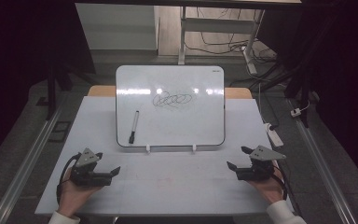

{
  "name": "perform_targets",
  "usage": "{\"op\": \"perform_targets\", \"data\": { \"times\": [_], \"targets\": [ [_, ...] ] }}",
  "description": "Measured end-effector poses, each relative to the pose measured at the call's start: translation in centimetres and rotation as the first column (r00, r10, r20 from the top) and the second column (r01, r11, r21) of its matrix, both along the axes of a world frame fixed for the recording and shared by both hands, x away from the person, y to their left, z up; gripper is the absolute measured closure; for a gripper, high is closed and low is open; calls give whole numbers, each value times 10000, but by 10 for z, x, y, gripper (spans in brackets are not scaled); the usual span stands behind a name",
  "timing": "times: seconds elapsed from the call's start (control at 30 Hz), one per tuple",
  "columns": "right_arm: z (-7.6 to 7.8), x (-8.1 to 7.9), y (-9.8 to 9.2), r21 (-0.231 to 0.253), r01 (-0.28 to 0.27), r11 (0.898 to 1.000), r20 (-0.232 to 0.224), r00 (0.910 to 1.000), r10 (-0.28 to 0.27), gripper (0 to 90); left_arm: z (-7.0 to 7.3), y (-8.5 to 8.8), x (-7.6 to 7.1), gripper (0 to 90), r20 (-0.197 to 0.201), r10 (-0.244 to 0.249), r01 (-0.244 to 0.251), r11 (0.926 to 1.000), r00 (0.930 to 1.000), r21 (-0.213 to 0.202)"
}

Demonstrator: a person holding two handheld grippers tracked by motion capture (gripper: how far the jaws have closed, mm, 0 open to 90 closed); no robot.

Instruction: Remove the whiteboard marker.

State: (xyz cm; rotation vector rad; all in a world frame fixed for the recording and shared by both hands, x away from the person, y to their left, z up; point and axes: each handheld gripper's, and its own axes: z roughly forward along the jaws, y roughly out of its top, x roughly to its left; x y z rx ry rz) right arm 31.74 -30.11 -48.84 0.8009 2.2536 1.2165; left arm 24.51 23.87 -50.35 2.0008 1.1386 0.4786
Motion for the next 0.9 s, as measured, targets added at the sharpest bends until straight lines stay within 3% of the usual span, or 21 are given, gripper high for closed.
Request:
{"op": "perform_targets", "data": {
  "times": [0.5,0.67,0.77,0.9],
  "targets": [
    [-4,-2,-1,2,137,9999,-29,9999,-137,224,5,-1,1,132,165,191,-195,9995,9997,242],
    [-4,-2,2,29,169,9999,-164,9997,-169,231,16,-5,6,138,353,250,-260,9993,9991,280],
    [-3,-3,3,72,136,9999,-155,9998,-135,235,31,-13,15,141,616,164,-185,9993,9980,336],
    [-3,-4,6,-10,90,10000,-133,9999,-90,239,41,-21,23,145,671,-29,2,9992,9977,394]
  ]
}}
